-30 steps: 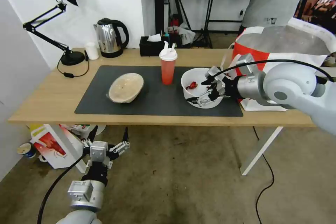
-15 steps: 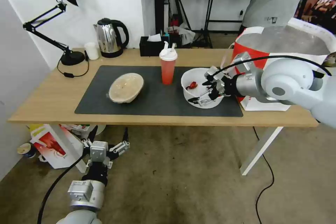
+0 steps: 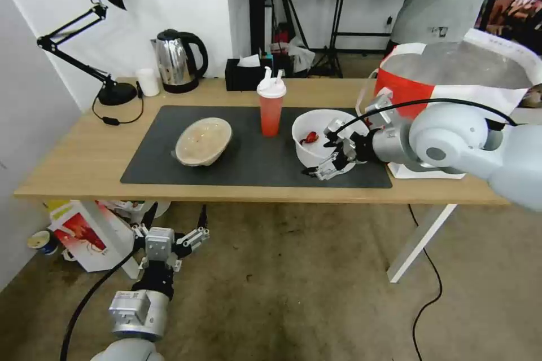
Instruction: Pick up the trash from the table and place it into the takeout bag.
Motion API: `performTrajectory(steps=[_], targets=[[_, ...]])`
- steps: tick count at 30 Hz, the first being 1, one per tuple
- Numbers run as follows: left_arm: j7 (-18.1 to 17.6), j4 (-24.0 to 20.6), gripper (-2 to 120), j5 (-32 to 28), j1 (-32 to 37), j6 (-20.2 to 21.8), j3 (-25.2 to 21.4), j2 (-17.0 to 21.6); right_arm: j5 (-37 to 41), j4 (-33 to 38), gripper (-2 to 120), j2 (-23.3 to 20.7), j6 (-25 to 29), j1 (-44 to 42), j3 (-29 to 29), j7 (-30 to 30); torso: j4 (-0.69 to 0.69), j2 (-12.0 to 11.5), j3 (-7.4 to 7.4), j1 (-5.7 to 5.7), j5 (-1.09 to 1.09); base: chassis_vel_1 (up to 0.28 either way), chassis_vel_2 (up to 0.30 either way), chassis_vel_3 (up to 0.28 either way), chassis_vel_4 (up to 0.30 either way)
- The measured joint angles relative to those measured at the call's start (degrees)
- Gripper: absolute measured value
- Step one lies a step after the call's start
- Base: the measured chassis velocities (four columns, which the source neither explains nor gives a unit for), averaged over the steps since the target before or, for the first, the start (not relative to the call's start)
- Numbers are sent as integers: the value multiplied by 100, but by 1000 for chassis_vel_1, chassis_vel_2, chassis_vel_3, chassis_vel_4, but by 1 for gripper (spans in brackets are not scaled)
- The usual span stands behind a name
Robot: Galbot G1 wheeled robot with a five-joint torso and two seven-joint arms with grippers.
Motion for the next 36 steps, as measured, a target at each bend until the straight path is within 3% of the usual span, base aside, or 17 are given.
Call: performTrajectory(steps=[18, 36], targets=[[0, 0, 100, 0, 0, 0, 0, 0, -89, -404, 100, 227, 0, -159, -10, -23, 0, 0, 0, 0, 0, 0, 0, 0, 0], [0, 0, 100, 0, 0, 0, 0, 0, -99, -877, 100, 726, 1, -55, -325, -28, 0, 0, 0, 0, 0, 0, 0, 0, 0]])
